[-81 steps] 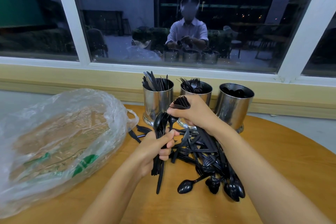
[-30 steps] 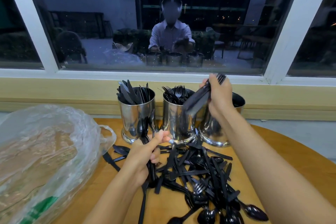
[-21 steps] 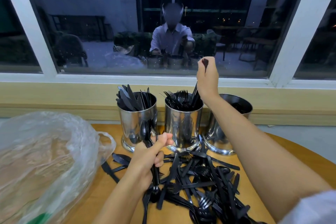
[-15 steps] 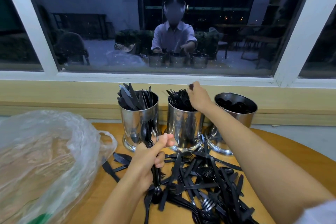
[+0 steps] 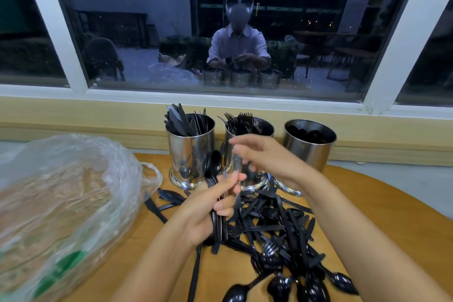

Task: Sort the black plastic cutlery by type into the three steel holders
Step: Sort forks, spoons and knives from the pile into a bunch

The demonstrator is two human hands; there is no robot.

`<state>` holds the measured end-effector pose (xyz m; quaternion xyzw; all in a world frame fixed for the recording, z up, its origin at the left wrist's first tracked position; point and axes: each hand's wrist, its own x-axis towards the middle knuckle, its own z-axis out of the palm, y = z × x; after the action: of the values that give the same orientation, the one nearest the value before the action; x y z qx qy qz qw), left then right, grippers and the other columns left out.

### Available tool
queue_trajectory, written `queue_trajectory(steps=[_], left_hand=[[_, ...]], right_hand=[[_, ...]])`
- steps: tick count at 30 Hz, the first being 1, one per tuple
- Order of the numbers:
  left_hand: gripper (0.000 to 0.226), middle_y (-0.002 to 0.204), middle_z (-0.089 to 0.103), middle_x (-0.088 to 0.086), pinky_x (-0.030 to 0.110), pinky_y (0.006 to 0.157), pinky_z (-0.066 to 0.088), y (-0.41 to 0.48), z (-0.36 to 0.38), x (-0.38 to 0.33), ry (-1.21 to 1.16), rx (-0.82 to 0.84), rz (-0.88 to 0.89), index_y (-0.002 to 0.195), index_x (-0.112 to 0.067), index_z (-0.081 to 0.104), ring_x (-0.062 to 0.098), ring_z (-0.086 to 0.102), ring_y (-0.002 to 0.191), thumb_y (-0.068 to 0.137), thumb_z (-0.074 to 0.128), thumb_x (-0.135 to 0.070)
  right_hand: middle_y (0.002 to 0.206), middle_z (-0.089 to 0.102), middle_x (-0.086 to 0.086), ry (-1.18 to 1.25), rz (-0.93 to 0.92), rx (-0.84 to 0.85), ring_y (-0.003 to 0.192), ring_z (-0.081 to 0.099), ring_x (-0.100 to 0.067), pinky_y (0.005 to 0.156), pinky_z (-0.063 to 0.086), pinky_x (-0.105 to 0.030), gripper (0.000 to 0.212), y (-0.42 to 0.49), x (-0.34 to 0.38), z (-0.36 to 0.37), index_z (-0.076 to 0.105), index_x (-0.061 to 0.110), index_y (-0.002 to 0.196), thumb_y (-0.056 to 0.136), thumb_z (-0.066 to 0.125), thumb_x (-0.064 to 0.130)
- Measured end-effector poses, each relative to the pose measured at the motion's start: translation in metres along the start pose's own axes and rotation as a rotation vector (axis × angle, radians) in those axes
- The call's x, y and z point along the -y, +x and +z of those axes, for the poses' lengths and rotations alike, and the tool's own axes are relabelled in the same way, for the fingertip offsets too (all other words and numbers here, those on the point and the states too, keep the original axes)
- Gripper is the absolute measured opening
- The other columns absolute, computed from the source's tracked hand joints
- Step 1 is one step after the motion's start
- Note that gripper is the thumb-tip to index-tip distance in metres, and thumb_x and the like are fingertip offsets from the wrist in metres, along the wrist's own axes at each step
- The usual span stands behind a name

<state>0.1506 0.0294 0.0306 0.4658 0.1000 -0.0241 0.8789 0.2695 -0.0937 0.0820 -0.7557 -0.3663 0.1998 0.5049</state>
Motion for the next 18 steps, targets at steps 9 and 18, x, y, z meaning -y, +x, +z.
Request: queue_trajectory(steps=[9, 18], left_hand=[[0.017, 0.054, 0.041, -0.005, 0.016, 0.040, 0.024, -0.049, 0.026, 0.015, 0.284, 0.210, -0.203, 0.089, -0.014, 0.077, 0.002, 0.031, 0.039, 0.078, 0.072, -0.026], [0.030, 0.051, 0.046, -0.003, 0.019, 0.046, 0.037, -0.022, 0.048, 0.032, 0.445, -0.019, -0.010, 0.068, -0.012, 0.053, 0.009, 0.040, 0.044, 0.091, 0.069, -0.024]], right_hand=[[0.067, 0.059, 0.017, 0.030, -0.063, 0.280, 0.053, 0.048, 0.002, 0.052, 0.037, -0.012, 0.018, -0.058, 0.011, 0.023, 0.061, 0.008, 0.112, 0.101, 0.049, 0.015], [0.086, 0.061, 0.010, -0.104, -0.074, 0.069, 0.077, 0.057, -0.001, 0.071, 0.045, -0.019, 0.012, -0.068, -0.013, 0.002, 0.058, 0.015, 0.105, 0.101, 0.047, 0.017]])
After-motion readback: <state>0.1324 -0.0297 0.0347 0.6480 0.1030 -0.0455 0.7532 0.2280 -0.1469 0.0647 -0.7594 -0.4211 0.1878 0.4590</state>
